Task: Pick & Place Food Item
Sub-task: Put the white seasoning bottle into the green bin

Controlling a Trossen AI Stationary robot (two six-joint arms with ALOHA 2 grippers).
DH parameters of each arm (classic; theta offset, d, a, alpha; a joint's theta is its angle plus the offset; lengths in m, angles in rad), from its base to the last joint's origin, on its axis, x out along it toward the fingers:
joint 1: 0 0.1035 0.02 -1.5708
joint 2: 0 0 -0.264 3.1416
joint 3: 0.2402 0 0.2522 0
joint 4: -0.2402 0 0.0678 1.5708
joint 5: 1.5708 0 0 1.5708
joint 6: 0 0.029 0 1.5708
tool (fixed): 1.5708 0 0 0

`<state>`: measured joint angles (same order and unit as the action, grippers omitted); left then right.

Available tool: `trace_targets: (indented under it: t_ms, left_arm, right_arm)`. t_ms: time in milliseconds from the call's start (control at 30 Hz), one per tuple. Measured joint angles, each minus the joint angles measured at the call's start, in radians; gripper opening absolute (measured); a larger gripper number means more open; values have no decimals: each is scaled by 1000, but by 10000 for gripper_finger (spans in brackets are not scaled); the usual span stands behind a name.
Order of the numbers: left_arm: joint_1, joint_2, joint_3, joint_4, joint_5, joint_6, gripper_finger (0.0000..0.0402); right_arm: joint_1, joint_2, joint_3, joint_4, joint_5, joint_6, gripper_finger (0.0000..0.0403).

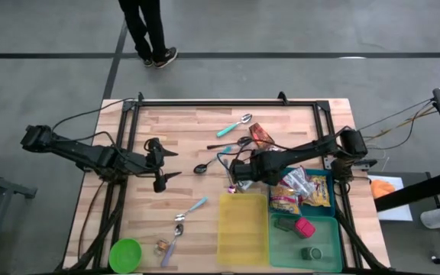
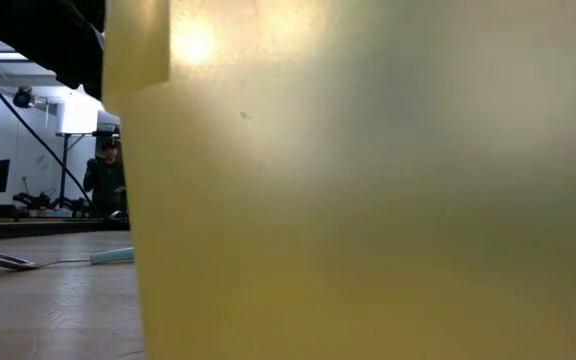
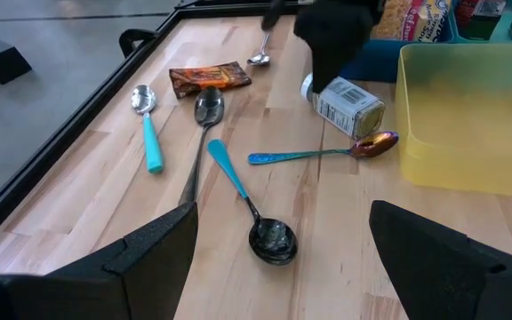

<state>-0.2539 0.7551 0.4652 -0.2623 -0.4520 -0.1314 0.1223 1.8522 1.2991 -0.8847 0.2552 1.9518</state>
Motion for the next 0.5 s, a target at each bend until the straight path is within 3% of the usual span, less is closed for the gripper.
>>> trace_targets:
  t_ms: [133, 500]
  left_arm:
    - [0, 0, 0, -2, 0, 0, 335]
    - [0, 0, 0, -7, 0, 0, 335]
  right_arm:
    - [0, 13, 0, -1, -46, 18, 352]
    - [-10, 13, -29, 22, -19, 13, 352]
